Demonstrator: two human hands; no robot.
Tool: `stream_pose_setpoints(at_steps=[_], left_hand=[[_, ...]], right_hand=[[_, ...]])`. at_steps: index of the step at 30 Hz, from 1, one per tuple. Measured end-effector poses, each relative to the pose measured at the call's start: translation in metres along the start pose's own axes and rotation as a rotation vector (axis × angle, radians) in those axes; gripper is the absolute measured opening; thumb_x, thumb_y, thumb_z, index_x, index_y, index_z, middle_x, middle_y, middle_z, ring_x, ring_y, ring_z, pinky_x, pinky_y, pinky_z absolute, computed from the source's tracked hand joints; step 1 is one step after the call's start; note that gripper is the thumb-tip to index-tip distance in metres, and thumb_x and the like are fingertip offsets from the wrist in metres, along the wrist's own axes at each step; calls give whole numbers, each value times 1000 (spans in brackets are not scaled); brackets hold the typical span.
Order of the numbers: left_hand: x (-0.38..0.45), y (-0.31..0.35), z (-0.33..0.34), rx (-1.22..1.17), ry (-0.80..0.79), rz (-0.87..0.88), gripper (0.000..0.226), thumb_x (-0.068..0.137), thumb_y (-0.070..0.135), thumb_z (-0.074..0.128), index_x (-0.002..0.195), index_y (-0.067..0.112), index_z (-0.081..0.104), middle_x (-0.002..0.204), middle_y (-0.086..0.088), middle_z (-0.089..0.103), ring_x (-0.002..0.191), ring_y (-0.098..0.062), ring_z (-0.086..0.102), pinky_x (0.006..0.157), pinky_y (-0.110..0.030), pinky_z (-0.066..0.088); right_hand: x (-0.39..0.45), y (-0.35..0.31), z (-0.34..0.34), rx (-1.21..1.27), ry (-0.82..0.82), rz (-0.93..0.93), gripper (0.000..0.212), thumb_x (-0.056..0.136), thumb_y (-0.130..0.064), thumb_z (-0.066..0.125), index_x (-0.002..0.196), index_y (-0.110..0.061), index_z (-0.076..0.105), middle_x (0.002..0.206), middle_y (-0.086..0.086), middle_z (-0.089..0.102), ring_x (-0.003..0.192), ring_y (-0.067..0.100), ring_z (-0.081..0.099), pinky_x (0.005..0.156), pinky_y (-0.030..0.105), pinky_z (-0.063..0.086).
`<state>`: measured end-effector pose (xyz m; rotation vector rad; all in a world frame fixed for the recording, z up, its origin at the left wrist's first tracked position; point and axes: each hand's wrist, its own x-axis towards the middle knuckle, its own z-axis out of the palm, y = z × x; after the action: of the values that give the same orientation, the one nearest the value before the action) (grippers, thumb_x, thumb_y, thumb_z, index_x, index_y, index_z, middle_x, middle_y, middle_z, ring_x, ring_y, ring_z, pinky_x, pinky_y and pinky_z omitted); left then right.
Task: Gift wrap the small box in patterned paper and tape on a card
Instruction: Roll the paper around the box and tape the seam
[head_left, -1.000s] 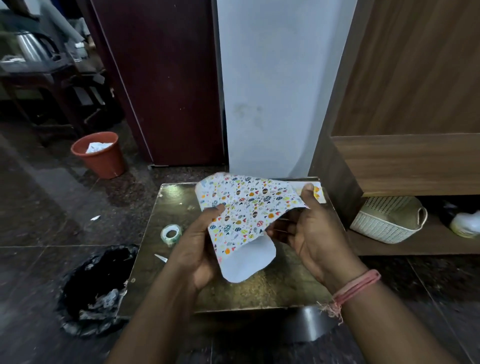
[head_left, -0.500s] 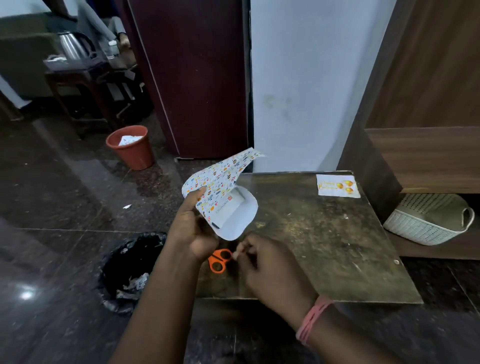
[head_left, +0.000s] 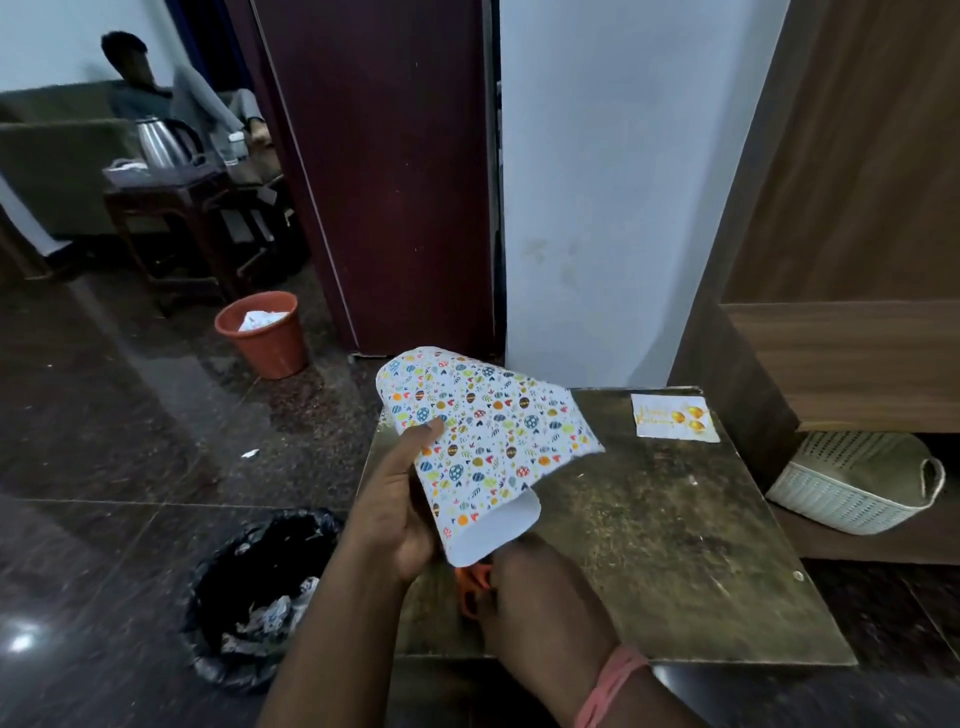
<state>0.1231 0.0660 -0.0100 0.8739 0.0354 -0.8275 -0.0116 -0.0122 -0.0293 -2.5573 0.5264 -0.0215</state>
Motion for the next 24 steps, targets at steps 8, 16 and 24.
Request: stream_pose_setpoints(at_steps=[8,16,24], left_hand=[[1,-14,9,191,30,-101,56,88,25,78,137,12,57,126,-18,72,115,-41,69,103,-62,50],[1,-32,15,348,96,-161,49,88,22,77,132,9,61,117,-19,75,106,-42,72,99,-64,52],[2,-45,23,796,263,88,40,89,30,77,127,24,64,105,-1,77,94,-26,77,88,-53,61]], right_hand=[[9,57,-27,-192,22,215,35,102,-29,42,129,-25,64,129,-3,64,116,15,61,94,22,44],[10,98,-87,152,-21,536,21,97,-26,60,109,-12,72,112,11,72,97,23,67,78,23,46],[31,97,-83,1160,-75,621,24,99,-26,57,79,-13,62,79,9,66,71,21,58,67,31,46]])
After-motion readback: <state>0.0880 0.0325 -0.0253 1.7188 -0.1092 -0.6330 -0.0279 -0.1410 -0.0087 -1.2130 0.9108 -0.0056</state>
